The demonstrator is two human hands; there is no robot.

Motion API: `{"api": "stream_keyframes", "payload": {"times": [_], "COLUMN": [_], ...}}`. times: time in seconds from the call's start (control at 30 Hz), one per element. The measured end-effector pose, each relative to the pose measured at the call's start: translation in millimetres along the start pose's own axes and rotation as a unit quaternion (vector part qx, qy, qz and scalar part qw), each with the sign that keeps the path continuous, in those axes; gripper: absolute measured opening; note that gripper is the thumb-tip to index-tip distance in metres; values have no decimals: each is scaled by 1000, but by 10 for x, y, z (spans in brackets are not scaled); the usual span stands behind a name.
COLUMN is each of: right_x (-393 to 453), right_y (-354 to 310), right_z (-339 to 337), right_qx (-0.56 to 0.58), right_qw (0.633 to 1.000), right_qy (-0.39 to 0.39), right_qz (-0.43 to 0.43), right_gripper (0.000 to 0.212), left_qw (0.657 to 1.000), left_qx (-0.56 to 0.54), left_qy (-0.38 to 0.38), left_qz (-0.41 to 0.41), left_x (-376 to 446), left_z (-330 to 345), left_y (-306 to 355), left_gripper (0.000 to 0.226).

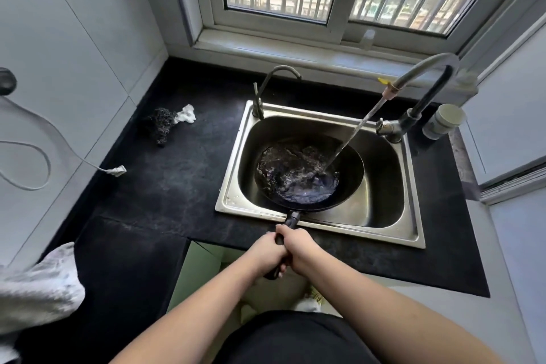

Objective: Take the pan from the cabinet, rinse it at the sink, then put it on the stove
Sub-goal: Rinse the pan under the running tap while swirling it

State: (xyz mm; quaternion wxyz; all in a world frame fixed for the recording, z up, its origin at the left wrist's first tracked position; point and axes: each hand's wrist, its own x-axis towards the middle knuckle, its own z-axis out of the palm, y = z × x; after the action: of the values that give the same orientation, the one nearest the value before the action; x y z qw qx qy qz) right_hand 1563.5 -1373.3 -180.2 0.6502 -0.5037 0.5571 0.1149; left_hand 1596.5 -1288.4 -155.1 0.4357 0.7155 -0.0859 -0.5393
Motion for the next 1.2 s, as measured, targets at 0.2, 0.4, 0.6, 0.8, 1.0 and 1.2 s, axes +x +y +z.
{"api": "stream_keyframes", "payload": {"times": [0.2, 0.4, 0.6, 0.8, 1.0, 1.2], "right_x": [-7, -55, -38, 27, 161, 396], "right_y": [-53, 30, 174, 307, 404, 501], "right_z": [-121, -219, -249, -162, -75, 59], "right_qx": [82, 126, 147, 95, 59, 6], "right_qw": [994, 984, 978, 986, 991, 998], "right_qy": [-62, -122, -149, -126, -98, -36], "right_qz": [36, 42, 0, -47, -62, -58], "right_gripper": [23, 32, 36, 30, 25, 52], "left_qw": [998, 989, 983, 984, 985, 993], "left_qx": [52, 139, 168, 153, 143, 99], "left_qy": [33, 47, 71, 69, 58, 28], "left_qz": [-15, -9, 22, 63, 81, 66], "left_x": [38, 27, -15, -6, 41, 18], "left_z": [97, 182, 240, 132, 61, 0], "left_y": [185, 211, 14, -226, -345, -296], "left_gripper": [14, 8, 11, 8, 15, 14]}}
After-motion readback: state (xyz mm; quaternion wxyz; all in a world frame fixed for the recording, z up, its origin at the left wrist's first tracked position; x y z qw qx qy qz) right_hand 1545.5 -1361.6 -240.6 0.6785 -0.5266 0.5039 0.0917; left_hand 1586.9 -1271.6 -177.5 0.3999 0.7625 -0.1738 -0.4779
